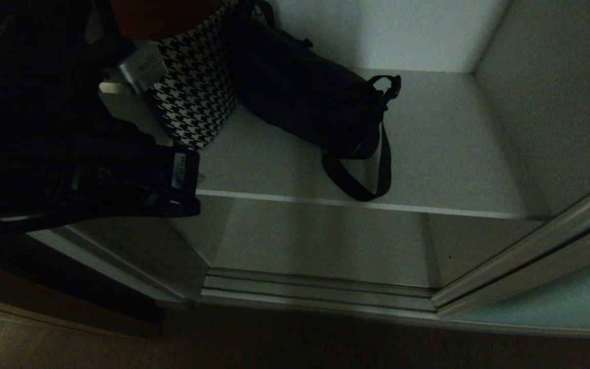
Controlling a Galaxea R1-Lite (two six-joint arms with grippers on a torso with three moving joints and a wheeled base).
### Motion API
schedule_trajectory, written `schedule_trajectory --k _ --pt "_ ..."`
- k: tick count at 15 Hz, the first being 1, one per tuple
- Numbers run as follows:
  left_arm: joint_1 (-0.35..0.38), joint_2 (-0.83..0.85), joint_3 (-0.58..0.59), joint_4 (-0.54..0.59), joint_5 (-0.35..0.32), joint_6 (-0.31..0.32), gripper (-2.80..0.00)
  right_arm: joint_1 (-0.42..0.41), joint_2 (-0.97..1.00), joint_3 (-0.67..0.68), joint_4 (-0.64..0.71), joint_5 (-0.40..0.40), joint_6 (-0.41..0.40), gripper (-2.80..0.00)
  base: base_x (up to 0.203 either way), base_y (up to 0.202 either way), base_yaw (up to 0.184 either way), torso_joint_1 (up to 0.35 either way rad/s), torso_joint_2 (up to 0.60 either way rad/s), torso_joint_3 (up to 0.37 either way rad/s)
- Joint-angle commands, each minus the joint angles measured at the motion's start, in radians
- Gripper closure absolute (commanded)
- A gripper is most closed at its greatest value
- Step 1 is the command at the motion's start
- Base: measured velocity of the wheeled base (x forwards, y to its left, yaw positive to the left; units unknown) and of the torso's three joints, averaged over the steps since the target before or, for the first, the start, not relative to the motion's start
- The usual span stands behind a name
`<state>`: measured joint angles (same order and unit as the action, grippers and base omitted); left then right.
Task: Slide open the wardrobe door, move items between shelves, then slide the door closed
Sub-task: Close the door
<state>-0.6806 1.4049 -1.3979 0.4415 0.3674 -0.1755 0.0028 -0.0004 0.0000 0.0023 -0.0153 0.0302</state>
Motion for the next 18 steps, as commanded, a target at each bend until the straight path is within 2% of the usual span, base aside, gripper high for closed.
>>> schedule_trajectory --k 1,4,10,16,18 --pt "0.002 -0.040 0.003 0.010 0.002 -0.001 0.00 0.000 -0.003 0.000 0.000 0.000 0.000 0.00 0.000 0.000 0.000 0.000 0.00 0.000" --pt "0.019 -0.080 0.008 0.011 -0.050 0.013 0.00 0.000 -0.003 0.002 0.001 0.000 0.000 0.00 0.000 0.000 0.000 0.000 0.00 0.000" --pt "0.038 -0.100 0.005 0.002 -0.051 0.004 0.00 0.000 -0.003 0.002 0.000 0.000 0.000 0.00 -0.016 0.000 -0.001 0.001 0.00 -0.001" --pt "0.046 -0.110 -0.003 0.010 -0.052 0.015 0.00 0.000 -0.003 0.002 0.001 0.000 0.000 0.00 -0.193 0.000 -0.001 0.002 0.00 0.004" --pt "0.065 -0.128 0.003 0.011 -0.056 0.037 0.00 0.000 -0.003 0.000 0.001 0.000 0.000 0.00 -0.187 0.000 -0.001 0.002 0.00 0.002"
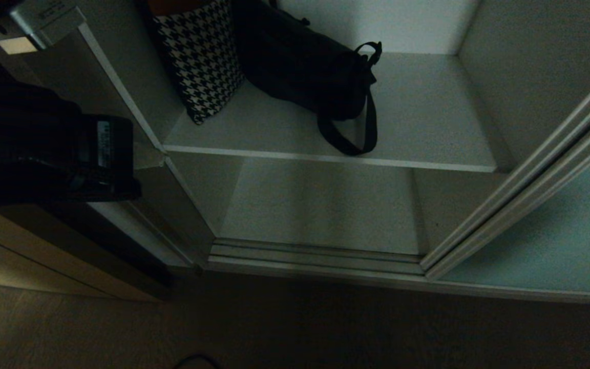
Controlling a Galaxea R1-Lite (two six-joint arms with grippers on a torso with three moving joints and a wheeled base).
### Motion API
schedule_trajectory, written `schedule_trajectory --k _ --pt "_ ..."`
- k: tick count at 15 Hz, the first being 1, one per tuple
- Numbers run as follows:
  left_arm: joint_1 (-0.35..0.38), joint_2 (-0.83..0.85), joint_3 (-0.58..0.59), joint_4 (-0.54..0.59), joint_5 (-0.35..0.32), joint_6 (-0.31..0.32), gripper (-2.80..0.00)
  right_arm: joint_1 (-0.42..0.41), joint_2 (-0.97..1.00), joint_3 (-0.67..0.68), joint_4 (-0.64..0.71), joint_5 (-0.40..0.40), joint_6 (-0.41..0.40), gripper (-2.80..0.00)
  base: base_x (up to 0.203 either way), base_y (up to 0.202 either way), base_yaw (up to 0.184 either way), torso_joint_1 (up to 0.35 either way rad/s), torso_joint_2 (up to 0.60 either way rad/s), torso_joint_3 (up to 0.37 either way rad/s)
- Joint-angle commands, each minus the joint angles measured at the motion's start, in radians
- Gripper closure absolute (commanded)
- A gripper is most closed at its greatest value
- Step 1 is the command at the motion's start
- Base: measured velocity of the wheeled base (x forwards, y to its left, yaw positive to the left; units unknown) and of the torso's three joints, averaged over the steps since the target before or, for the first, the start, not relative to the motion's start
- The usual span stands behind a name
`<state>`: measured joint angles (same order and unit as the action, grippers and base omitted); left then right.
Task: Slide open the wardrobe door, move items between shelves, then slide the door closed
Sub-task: Close the door
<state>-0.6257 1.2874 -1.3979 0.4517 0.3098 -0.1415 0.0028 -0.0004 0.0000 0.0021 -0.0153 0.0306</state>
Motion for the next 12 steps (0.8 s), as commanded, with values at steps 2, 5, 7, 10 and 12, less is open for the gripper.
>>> schedule_trajectory --k 2,5,7,10,12 --pt "0.073 -0.057 0.008 -0.001 0.001 0.095 0.00 0.000 -0.003 0.000 0.000 0.000 0.000 0.00 -0.046 0.000 -0.001 -0.003 0.00 0.006" --pt "0.246 -0.164 0.056 -0.006 -0.031 0.231 0.00 0.000 -0.003 0.000 0.000 0.000 0.000 0.00 0.000 0.000 0.000 0.000 0.00 0.000" --pt "0.362 -0.278 0.102 -0.008 -0.075 0.270 0.00 0.000 -0.003 0.002 0.001 0.000 0.000 0.00 0.000 0.000 0.000 0.000 0.00 0.000" --pt "0.418 -0.500 0.228 -0.007 -0.099 0.258 0.00 0.000 -0.003 0.000 0.000 0.000 0.000 0.00 0.000 0.000 0.000 0.000 0.00 0.000" --pt "0.470 -0.686 0.366 -0.003 -0.103 0.224 0.00 0.000 -0.003 0.001 0.001 0.000 0.000 0.00 0.000 0.000 0.000 0.000 0.00 0.000"
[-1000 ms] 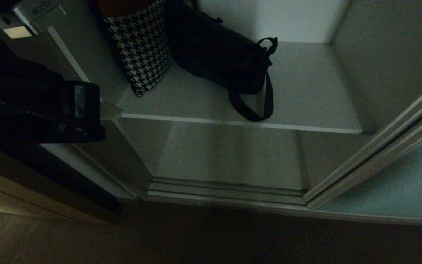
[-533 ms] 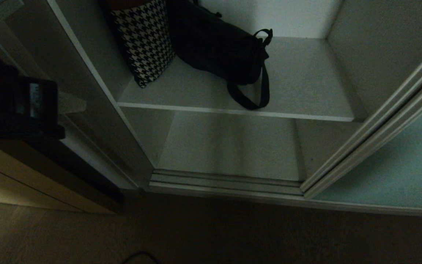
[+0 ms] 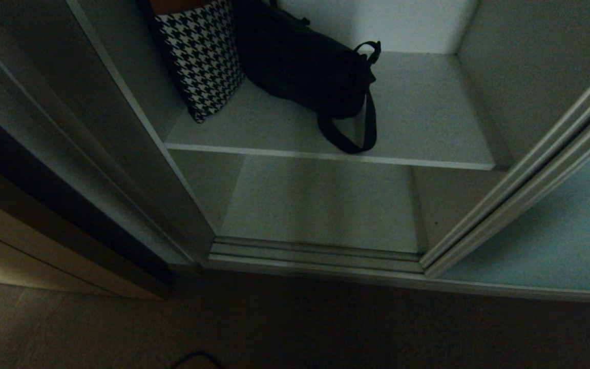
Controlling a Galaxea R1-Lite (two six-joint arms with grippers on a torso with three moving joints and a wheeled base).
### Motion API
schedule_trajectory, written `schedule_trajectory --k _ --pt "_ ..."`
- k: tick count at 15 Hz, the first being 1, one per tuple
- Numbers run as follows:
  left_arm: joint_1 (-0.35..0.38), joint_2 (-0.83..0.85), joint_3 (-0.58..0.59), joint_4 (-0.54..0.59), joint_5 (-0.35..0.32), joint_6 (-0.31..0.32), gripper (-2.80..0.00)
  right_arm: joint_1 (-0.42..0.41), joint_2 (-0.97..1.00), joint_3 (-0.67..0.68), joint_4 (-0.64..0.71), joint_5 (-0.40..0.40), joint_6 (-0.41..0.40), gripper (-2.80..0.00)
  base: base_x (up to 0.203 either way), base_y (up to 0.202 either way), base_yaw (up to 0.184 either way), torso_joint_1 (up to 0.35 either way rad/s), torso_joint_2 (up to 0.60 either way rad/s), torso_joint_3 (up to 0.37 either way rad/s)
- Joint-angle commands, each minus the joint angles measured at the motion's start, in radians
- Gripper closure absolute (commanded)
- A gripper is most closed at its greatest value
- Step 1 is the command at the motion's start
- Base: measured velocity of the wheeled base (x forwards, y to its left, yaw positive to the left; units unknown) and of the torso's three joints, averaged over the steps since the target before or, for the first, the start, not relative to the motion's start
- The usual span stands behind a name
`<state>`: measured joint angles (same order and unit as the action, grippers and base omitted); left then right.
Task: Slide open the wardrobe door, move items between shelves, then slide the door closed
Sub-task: Close the door
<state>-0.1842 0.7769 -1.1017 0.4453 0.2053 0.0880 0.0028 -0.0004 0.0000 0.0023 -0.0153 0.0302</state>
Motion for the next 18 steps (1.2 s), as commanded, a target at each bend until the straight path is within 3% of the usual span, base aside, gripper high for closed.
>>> schedule_trajectory --k 1,3,5,9,12,15,16,18 --pt "0.071 -0.259 0.157 0.004 -0.002 -0.023 0.00 0.000 -0.003 0.000 0.000 0.000 0.000 0.00 0.000 0.000 0.000 0.000 0.00 0.000" --pt "0.153 -0.405 0.337 -0.001 -0.007 -0.049 0.00 0.000 -0.003 0.001 -0.001 0.000 0.000 0.00 0.000 0.000 0.000 0.000 0.00 0.000" --pt "0.184 -0.521 0.461 -0.011 -0.026 -0.048 0.00 0.000 -0.003 0.000 0.000 0.000 0.000 0.00 0.000 0.000 0.000 0.000 0.00 0.000" --pt "0.195 -0.750 0.652 -0.013 -0.165 -0.014 0.00 0.000 -0.003 0.000 -0.001 0.000 0.000 0.00 0.000 0.000 0.000 0.000 0.00 0.000" --pt "0.196 -0.775 0.830 -0.088 -0.182 0.008 0.00 0.000 -0.003 0.000 0.000 0.000 0.000 0.00 0.000 0.000 0.000 0.000 0.00 0.000" --pt "0.197 -0.775 1.025 -0.265 -0.202 0.020 0.00 0.000 -0.003 0.000 -0.001 0.000 0.000 0.00 0.000 0.000 0.000 0.000 0.00 0.000" --pt "0.198 -0.776 1.048 -0.304 -0.245 0.019 0.00 0.000 -0.003 0.001 0.000 0.000 0.000 0.00 0.000 0.000 0.000 0.000 0.00 0.000" --pt "0.198 -0.777 1.059 -0.341 -0.254 0.023 0.00 0.000 -0.003 0.000 0.000 0.000 0.000 0.00 0.000 0.000 0.000 0.000 0.00 0.000"
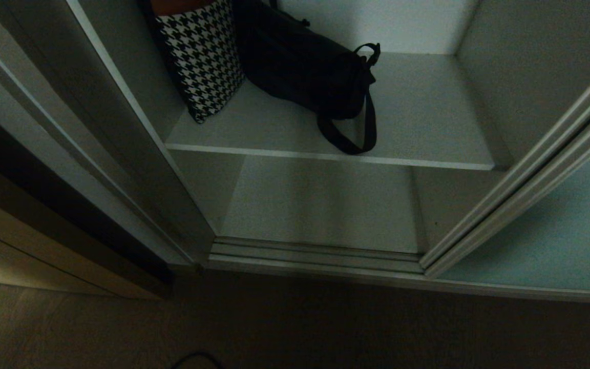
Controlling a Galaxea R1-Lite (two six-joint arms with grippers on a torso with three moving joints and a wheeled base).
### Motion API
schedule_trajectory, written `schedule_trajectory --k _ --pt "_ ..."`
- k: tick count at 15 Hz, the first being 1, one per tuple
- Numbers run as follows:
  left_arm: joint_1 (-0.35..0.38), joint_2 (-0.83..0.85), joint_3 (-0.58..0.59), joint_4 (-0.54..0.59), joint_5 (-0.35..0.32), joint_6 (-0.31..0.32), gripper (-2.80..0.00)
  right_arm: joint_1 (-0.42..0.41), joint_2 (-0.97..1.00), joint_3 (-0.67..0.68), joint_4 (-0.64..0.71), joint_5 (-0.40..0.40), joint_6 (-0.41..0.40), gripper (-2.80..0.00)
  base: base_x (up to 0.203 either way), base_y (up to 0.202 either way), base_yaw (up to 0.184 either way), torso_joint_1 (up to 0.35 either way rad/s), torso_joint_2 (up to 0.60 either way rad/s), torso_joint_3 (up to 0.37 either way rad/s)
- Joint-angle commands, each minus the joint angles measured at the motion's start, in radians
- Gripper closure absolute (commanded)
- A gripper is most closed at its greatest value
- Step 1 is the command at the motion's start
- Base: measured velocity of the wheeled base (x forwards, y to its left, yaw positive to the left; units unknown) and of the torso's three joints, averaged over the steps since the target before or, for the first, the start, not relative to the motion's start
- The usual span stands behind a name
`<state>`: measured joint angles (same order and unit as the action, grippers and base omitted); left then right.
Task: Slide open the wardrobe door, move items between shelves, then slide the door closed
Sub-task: Close the door
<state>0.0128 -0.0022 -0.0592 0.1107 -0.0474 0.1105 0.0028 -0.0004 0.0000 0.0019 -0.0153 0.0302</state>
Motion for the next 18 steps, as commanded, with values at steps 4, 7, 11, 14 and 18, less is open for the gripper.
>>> schedule_trajectory --k 4,7,11,14,18 --pt "0.000 0.004 0.050 -0.094 0.000 -0.017 0.00 0.000 -0.003 0.002 0.000 0.000 0.000 0.00 0.000 0.000 0.000 0.000 0.00 0.000" --pt "0.000 0.003 0.059 -0.124 0.012 -0.002 0.00 0.000 -0.003 0.000 0.001 0.000 0.000 0.00 0.000 0.000 0.000 0.000 0.00 0.000" --pt "0.000 0.002 0.059 -0.109 0.026 -0.083 0.00 0.000 -0.003 0.002 0.001 0.000 0.000 0.00 0.000 0.000 0.000 0.000 0.00 0.000" --pt "0.000 0.003 0.059 -0.107 0.028 -0.052 0.00 0.000 -0.003 0.001 0.000 0.000 0.000 0.00 0.000 0.000 0.000 0.000 0.00 0.000" --pt "0.000 0.002 0.059 -0.111 0.031 -0.074 0.00 0.000 -0.003 0.002 0.001 0.000 0.000 0.00 0.000 0.000 0.000 0.000 0.00 0.000"
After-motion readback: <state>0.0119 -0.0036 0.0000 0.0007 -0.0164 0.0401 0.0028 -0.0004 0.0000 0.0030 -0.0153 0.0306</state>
